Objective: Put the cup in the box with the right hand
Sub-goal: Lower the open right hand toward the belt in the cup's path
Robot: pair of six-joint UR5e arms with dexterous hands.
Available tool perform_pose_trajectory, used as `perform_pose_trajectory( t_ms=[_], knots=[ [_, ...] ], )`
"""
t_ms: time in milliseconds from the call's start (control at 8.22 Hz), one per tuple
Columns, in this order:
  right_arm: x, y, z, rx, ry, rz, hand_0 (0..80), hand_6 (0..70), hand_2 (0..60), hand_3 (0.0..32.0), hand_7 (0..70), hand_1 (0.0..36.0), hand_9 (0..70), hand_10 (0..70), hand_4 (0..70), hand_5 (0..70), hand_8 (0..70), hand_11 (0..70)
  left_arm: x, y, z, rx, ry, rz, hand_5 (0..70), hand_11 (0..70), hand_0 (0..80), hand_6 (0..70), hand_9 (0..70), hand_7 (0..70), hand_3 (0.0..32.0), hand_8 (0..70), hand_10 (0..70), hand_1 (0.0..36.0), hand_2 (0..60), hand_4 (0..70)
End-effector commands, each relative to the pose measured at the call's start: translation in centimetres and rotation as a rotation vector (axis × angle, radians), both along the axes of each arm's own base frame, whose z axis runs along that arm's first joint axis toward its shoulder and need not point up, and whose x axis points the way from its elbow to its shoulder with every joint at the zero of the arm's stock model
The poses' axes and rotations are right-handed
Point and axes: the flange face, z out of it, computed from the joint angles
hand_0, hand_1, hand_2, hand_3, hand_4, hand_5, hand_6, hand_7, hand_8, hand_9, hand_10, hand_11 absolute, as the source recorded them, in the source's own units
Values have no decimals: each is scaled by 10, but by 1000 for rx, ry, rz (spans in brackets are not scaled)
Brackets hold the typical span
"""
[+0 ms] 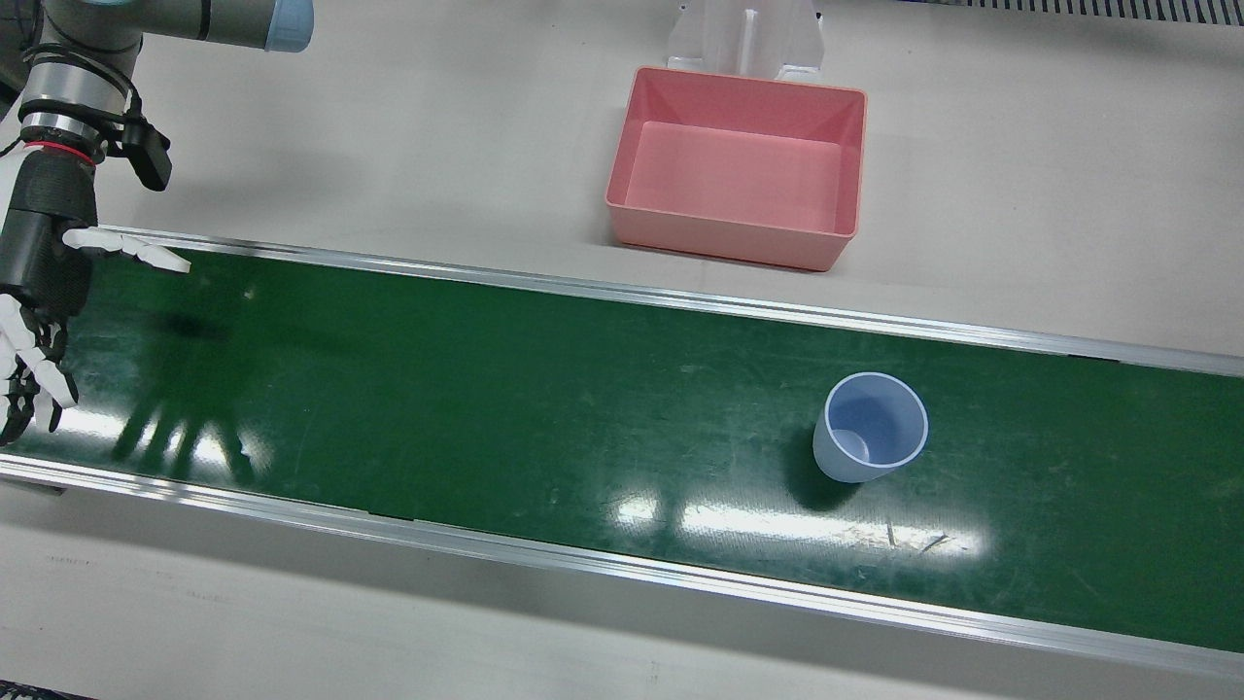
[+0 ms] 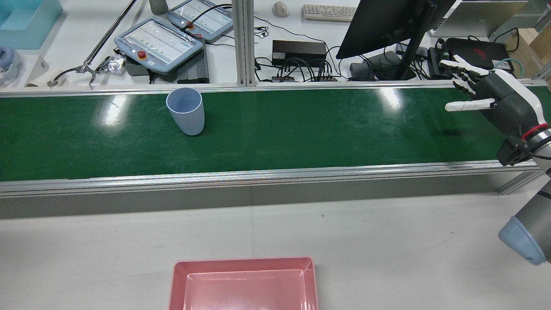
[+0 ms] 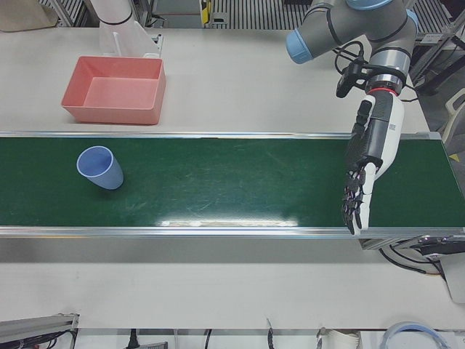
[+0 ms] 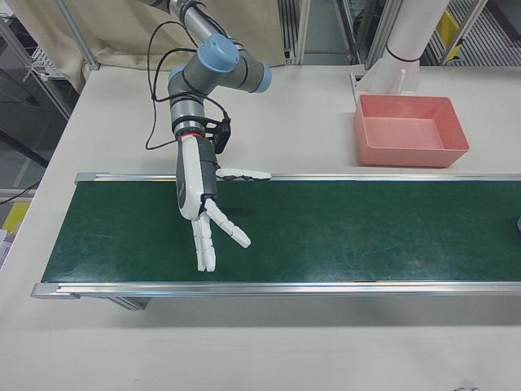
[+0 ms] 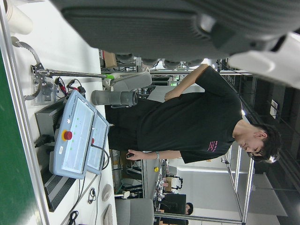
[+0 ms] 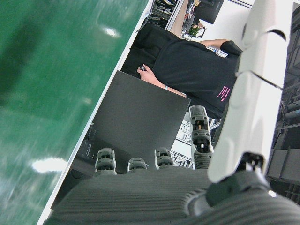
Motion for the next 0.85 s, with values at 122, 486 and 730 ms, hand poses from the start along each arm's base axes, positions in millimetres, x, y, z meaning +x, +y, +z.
perform_pose_trajectory(
  t_ms=[122,486,730],
  knots=[
    [-2,1,2,-4,0,-1,512,45,158,0,129,178,40,58,126,61,5,105,0,0,0,0,0,0,0,0,0,0,0,0,0,0,0,0,0,0],
    [-6,1,7,-10,29,-7,516,38,106,6,125,162,38,52,118,60,4,97,0,0,0,0,0,-2,0,0,0,0,0,0,0,0,0,0,0,0],
    [-12,1,14,-19,33,-16,502,36,210,28,123,190,40,54,72,61,6,99,0,0,0,0,0,-2,0,0,0,0,0,0,0,0,0,0,0,0]
  ],
)
